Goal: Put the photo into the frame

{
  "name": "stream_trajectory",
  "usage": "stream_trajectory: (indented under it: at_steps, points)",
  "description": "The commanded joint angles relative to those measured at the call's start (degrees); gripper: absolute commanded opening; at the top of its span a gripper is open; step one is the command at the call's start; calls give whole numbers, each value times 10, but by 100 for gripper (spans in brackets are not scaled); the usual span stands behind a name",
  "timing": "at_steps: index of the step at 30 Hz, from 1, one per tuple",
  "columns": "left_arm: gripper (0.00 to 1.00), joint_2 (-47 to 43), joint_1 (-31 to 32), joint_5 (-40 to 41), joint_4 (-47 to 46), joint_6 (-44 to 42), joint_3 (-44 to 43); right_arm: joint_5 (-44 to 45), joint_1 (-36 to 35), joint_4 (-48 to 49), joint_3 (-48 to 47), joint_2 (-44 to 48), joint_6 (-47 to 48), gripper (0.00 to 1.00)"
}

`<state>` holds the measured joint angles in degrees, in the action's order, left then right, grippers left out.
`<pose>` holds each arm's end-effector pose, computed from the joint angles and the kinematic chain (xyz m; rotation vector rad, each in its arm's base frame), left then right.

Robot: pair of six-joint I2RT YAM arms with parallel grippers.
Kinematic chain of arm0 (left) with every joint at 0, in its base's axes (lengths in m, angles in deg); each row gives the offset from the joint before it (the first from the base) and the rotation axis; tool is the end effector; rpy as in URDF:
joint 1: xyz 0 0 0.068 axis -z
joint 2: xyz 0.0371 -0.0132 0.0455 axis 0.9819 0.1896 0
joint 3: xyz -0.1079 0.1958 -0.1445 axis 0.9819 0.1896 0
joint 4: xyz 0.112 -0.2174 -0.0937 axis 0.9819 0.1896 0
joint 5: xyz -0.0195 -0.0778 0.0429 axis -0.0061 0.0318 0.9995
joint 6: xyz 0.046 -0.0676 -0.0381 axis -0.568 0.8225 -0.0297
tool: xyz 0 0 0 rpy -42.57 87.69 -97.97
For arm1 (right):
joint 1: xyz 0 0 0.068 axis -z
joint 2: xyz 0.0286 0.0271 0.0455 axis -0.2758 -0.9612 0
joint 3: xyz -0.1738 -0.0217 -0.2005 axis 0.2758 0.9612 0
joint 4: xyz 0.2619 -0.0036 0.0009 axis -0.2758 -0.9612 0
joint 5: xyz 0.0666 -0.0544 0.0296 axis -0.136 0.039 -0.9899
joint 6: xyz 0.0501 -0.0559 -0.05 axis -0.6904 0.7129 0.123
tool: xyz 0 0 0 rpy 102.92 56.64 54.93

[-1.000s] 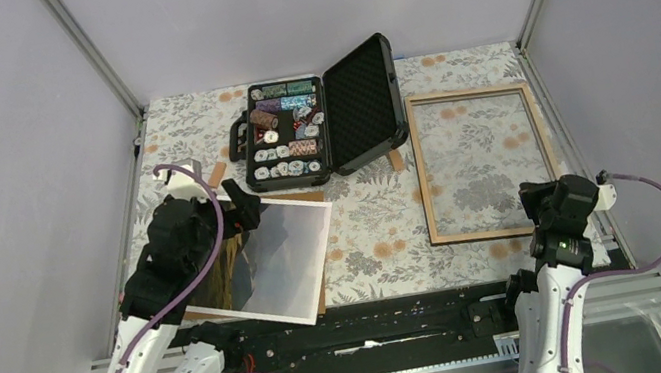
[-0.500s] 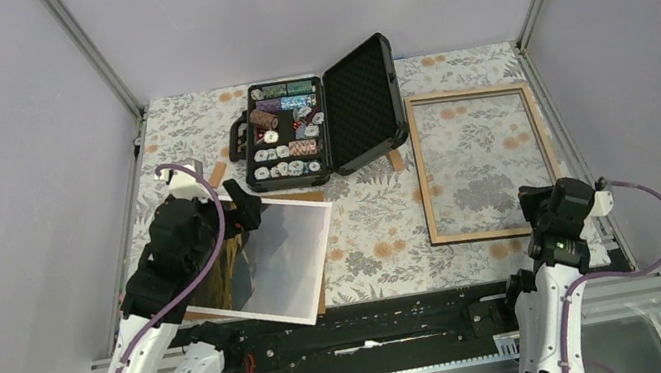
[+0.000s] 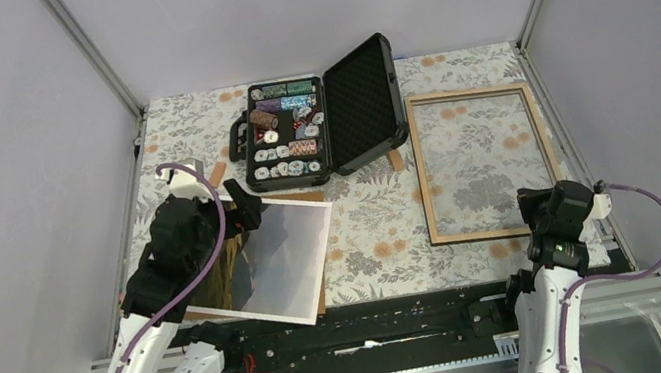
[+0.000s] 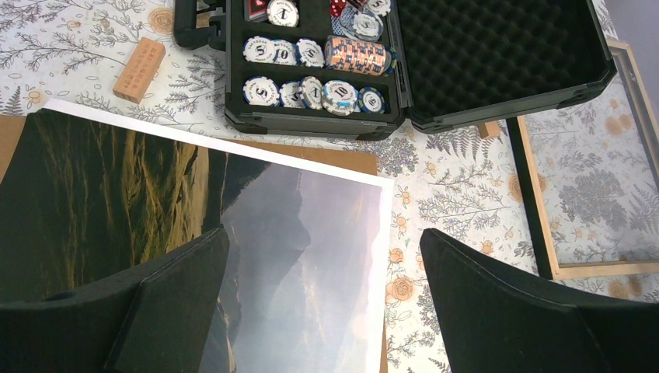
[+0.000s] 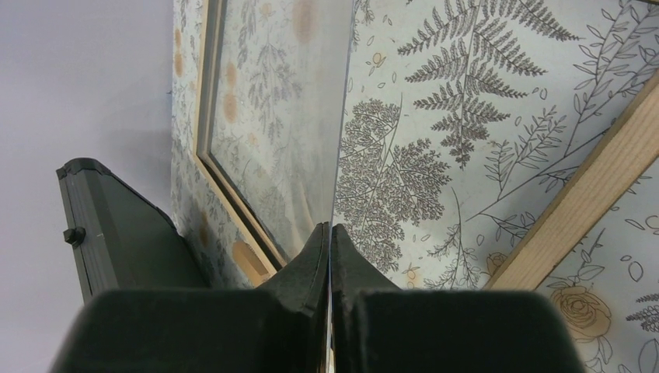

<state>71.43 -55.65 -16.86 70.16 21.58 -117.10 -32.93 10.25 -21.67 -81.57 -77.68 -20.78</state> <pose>0.1768 -0.0662 0.3122 -0.0611 1.9842 -0.4057 0.1642 -0.0759 0.1786 1.3384 1.5471 0.4011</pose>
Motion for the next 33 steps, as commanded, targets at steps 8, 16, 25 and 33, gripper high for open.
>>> stream_trajectory:
  at_steps: [8, 16, 25, 33]
  points:
    - [99, -3, 3, -1, -32, -7, 0, 4, 0, -38, -7, 11, -11, 0]
    - [99, -9, 11, -1, -32, -7, 0, 9, 0, -35, 7, 16, -22, 0]
    - [99, -13, 17, 2, -32, -7, 1, 9, 0, -2, 26, 5, -41, 0]
    - [99, -16, 18, 4, -33, -7, 1, 12, 0, -4, 32, 4, -52, 0]
